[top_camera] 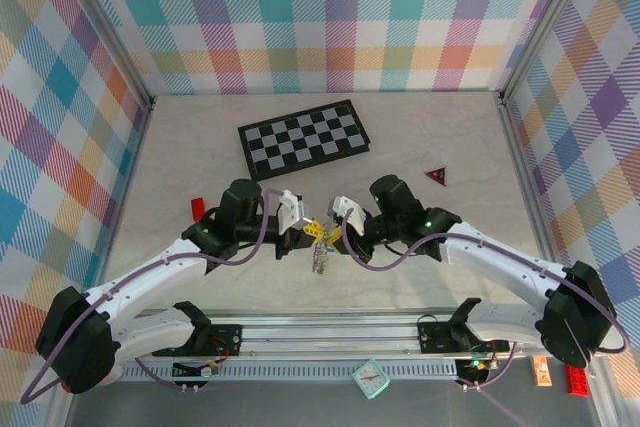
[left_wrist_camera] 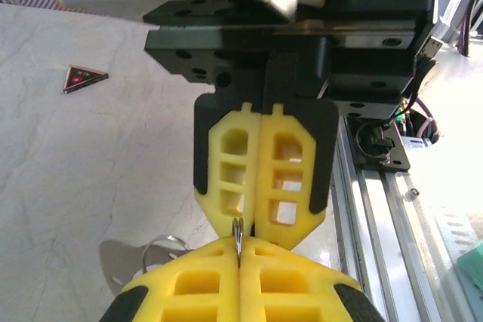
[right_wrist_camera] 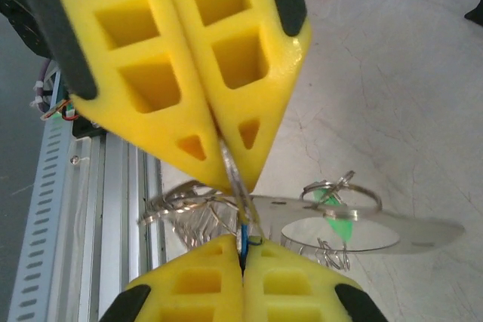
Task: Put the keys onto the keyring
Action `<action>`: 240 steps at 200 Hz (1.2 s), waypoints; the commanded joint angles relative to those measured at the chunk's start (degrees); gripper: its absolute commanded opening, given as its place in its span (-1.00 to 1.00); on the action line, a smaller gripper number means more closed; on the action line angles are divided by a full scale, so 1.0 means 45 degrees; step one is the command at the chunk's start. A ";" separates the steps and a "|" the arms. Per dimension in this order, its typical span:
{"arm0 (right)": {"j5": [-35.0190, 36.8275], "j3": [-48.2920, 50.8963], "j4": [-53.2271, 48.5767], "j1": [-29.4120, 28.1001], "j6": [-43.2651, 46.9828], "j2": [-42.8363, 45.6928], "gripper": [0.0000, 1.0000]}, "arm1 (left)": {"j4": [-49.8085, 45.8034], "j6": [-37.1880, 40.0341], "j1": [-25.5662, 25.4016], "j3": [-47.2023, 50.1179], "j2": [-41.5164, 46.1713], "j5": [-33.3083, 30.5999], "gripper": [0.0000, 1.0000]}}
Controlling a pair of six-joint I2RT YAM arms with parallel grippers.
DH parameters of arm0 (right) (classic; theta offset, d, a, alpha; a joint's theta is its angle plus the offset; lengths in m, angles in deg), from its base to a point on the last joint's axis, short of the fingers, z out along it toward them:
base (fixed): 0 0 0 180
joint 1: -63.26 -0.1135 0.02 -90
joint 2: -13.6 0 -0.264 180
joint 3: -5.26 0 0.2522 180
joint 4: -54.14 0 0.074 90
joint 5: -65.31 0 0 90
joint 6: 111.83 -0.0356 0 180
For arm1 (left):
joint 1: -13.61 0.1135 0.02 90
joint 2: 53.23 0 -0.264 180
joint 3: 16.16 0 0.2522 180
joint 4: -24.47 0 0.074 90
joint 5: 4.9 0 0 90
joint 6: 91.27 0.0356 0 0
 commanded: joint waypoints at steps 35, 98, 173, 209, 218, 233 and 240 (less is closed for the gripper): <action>-0.0425 -0.0514 -0.0519 -0.0183 0.0328 -0.0361 -1.00 | 0.1362 -0.0052 -0.0141 0.0230 0.0377 0.0769 -1.00; 0.0422 0.0215 -0.0305 0.0083 0.0082 0.1342 -0.53 | 0.1102 0.0424 -0.0142 0.0445 0.0489 0.0763 -1.00; -0.0277 0.0550 0.1568 0.0232 -0.0977 0.1240 -0.52 | 0.1769 0.0303 -0.0145 0.0701 0.0631 0.0974 -1.00; -0.0651 0.0593 0.2002 0.0238 -0.1175 0.0884 -0.53 | 0.1769 0.0283 -0.0145 0.0701 0.0659 0.0920 -1.00; -0.0712 0.0614 0.2084 0.0226 -0.1208 0.0843 -0.53 | 0.1769 0.0283 -0.0145 0.0701 0.0675 0.0909 -1.00; -0.0704 0.0641 0.2179 0.0241 -0.1215 0.0787 -0.57 | 0.1846 0.0236 -0.0145 0.0709 0.0681 0.0922 -1.00; -0.0744 0.0678 0.2290 0.0230 -0.1234 0.0747 -0.59 | 0.1947 0.0178 -0.0145 0.0721 0.0676 0.0918 -1.00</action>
